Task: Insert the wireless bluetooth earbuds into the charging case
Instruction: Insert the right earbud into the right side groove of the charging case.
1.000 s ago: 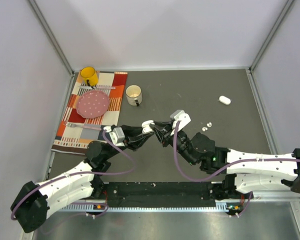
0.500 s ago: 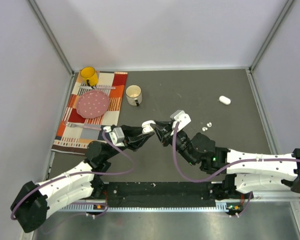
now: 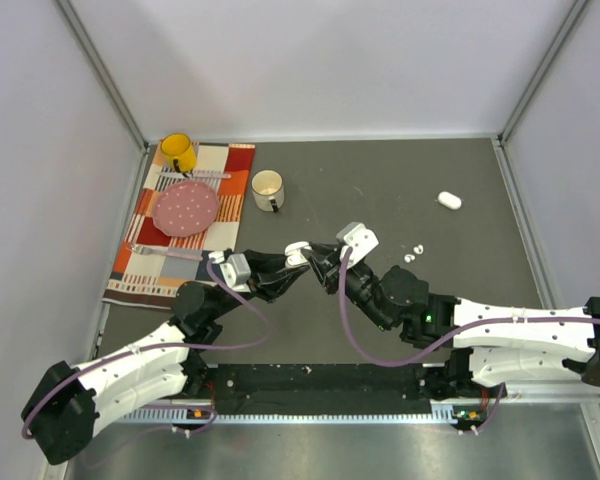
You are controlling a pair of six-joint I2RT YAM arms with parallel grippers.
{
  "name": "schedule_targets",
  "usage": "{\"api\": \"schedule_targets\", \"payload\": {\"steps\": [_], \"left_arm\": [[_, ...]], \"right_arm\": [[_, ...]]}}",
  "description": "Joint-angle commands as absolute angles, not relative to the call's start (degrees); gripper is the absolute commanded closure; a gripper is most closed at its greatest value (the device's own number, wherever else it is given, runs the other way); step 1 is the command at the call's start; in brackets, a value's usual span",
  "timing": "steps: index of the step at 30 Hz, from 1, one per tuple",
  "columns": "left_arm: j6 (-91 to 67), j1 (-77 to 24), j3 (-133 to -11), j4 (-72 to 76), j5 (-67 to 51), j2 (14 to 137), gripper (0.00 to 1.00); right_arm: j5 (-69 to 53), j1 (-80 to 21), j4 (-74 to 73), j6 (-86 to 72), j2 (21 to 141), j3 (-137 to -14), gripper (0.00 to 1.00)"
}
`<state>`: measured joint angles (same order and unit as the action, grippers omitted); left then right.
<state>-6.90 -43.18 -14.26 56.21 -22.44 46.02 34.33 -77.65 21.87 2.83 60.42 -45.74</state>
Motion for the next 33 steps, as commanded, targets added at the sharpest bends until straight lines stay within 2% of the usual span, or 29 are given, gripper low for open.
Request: {"api": "schedule_targets", "payload": {"steps": [1, 16, 18, 19, 22, 24, 25, 30, 31, 33], "left_arm": [[-7.03, -43.24, -15.47, 61.87, -20.04, 45.18, 1.0], [-7.03, -43.33, -15.47, 61.26, -20.04, 44.74, 1.0], [-7.03, -43.33, -15.56, 61.35, -20.04, 44.83, 1.0], [-7.03, -43.33, -15.56, 61.26, -20.04, 44.91, 1.0], [-7.12, -43.33, -15.64, 61.35, -20.39, 45.0, 1.0], [-7.12, -43.33, -15.56, 61.26, -20.39, 45.09, 1.0], [-7.12, -43.33, -15.47, 61.26, -20.39, 45.09, 1.0], [-7.12, -43.24, -14.94, 60.91, -20.04, 44.65, 1.0], [-7.12, -43.33, -14.85, 60.91, -20.04, 44.47, 1.0], [-7.03, -43.24, -14.59, 60.73, -20.04, 44.12, 1.0]], "right_arm": [[33.4, -78.75, 19.42, 4.74, 60.3, -44.47, 1.0], [32.69, -78.75, 18.2, 5.81, 61.26, -45.61, 1.0], [32.61, -78.75, 18.28, 4.93, 61.61, -45.61, 0.97], [32.78, -78.75, 18.11, 4.4, 61.7, -45.7, 0.94], [33.75, -78.75, 17.67, 2.64, 61.7, -45.88, 0.75], [34.36, -78.75, 17.4, 1.15, 61.44, -46.14, 0.69], [34.8, -78.75, 17.32, 0.79, 61.17, -46.23, 0.58], [36.21, -78.75, 18.54, 0.44, 58.72, -46.76, 0.37], [36.99, -78.84, 18.98, 0.44, 57.67, -46.84, 0.3], [37.79, -78.84, 20.21, 0.44, 56.17, -46.93, 0.26]]}}
